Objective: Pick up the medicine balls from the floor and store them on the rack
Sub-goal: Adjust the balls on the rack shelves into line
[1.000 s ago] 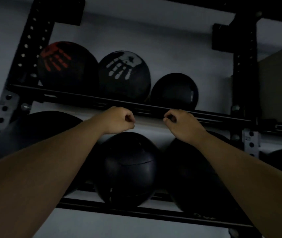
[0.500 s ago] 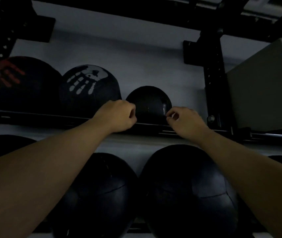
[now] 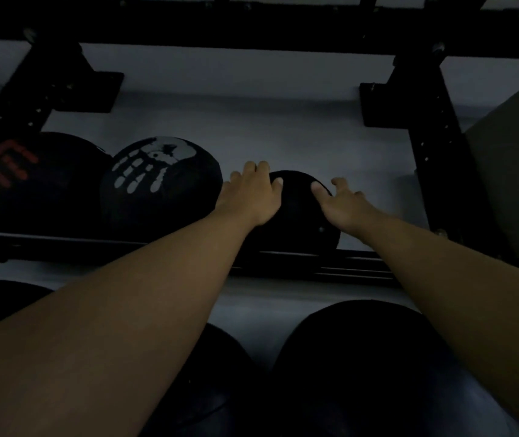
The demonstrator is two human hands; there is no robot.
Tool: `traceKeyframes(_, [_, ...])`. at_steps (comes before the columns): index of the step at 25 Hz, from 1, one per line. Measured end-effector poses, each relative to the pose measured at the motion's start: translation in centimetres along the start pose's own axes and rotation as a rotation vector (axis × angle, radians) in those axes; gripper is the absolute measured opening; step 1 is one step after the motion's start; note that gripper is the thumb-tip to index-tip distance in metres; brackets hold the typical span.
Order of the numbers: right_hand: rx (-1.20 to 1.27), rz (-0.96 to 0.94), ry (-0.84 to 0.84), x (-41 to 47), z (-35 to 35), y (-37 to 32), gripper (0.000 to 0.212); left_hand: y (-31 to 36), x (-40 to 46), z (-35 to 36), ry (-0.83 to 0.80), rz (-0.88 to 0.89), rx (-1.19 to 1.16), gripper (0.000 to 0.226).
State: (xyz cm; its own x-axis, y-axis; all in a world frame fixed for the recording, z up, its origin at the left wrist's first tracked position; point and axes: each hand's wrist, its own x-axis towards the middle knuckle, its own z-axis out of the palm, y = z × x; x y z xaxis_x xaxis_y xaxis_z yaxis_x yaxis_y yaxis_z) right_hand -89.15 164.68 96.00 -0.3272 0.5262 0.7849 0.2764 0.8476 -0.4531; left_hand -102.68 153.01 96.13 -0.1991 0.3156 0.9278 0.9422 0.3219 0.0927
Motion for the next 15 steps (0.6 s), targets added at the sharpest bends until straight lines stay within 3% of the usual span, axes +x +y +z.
traceKeyframes(4, [0.113, -0.009, -0.037, 1.4, 2.9, 1.0, 0.083, -0.1, 2.1, 2.4, -0.001, 0.002, 0.045, 0.061])
traceKeyframes(8, [0.171, -0.083, -0.009, 3.1, 4.4, 1.4, 0.08, -0.4, 3.7, 4.5, 0.101, 0.037, -0.292, 0.053])
traceKeyframes(15, [0.254, -0.225, -0.008, 7.2, 4.4, 2.4, 0.072, 0.8, 4.0, 6.4, 0.297, -0.079, -0.163, 0.051])
